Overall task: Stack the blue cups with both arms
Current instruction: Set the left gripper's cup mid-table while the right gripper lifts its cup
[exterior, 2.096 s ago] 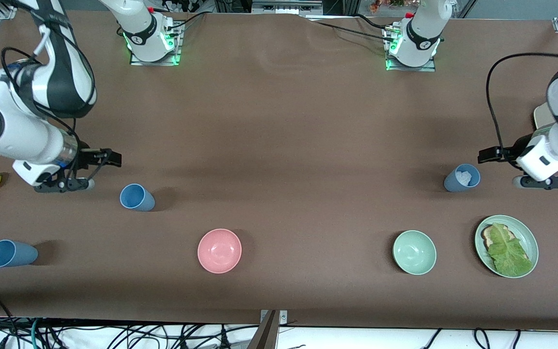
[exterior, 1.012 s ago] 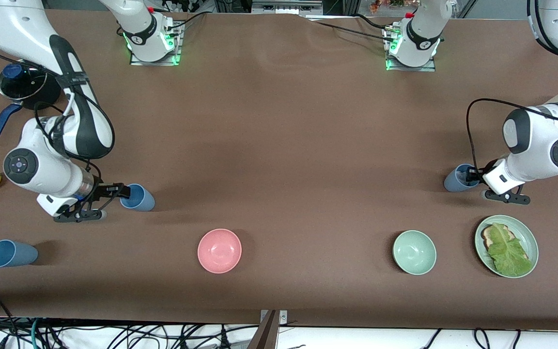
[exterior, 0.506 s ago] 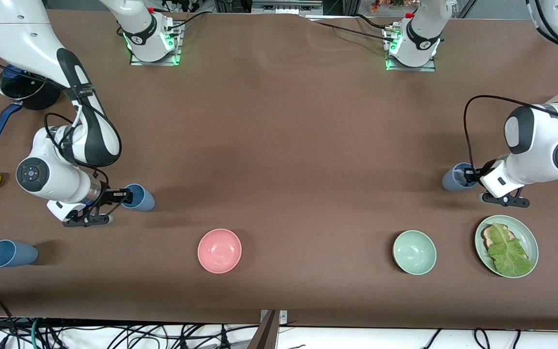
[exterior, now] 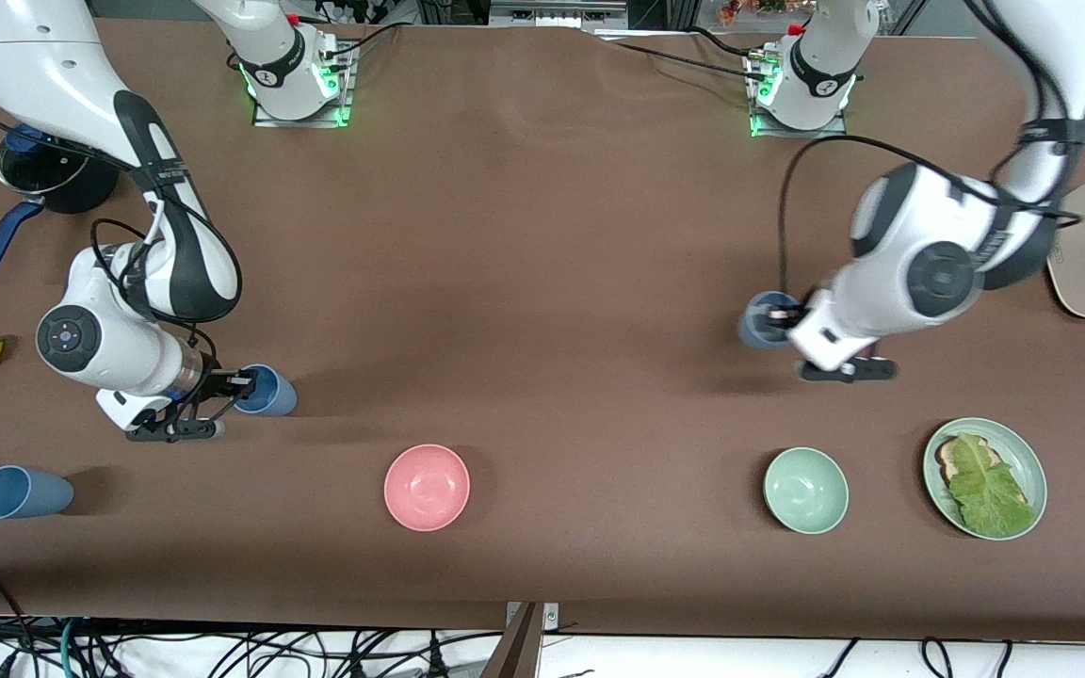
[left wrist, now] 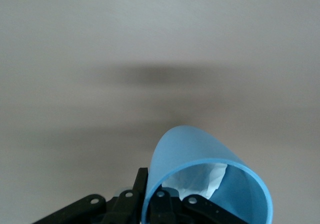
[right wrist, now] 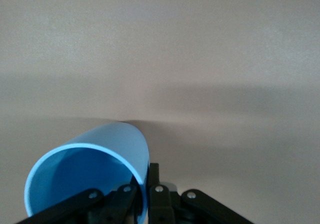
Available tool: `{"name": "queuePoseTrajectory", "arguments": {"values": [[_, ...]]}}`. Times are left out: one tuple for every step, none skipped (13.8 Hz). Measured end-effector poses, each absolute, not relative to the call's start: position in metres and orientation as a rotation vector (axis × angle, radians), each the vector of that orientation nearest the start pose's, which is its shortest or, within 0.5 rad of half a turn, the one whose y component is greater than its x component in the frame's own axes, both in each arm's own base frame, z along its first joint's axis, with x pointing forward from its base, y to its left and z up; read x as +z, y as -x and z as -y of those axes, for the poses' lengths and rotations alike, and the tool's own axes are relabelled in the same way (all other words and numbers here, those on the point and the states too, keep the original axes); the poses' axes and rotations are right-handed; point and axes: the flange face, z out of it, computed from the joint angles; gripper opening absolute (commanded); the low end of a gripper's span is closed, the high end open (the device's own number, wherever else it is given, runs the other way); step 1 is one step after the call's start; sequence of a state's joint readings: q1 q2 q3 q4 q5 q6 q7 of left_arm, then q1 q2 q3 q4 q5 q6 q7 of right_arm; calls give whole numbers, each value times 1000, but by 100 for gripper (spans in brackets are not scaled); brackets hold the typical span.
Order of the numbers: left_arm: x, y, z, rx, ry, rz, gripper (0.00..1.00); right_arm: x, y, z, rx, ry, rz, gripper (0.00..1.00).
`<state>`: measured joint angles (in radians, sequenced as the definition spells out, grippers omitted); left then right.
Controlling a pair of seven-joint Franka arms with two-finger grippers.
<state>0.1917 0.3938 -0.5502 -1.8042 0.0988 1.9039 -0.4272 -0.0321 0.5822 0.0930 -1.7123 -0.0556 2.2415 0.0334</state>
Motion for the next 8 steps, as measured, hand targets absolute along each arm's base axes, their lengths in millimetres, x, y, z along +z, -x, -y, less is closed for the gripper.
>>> {"name": "queuePoseTrajectory", "arguments": {"values": [[330, -573, 213, 430, 3126, 35, 0, 250, -667, -33, 88, 3134, 76, 0], [320, -566, 234, 444, 3125, 18, 0, 254, -669, -32, 103, 3134, 75, 0], [309, -562, 251, 445, 3133, 10, 0, 259, -671, -33, 113, 3135, 75, 0], [298, -559, 264, 442, 3146, -4, 0, 265, -674, -34, 117, 3135, 77, 0], [286, -556, 276, 446, 3157, -13, 0, 271, -677, -36, 116, 3136, 81, 0], [274, -553, 285, 451, 3168, -19, 0, 275, -678, -38, 117, 3137, 87, 0], [264, -551, 292, 455, 3177, -15, 0, 280, -680, -42, 118, 3138, 96, 0], [256, -550, 297, 458, 3185, -18, 0, 286, -683, -46, 120, 3139, 107, 0]]}}
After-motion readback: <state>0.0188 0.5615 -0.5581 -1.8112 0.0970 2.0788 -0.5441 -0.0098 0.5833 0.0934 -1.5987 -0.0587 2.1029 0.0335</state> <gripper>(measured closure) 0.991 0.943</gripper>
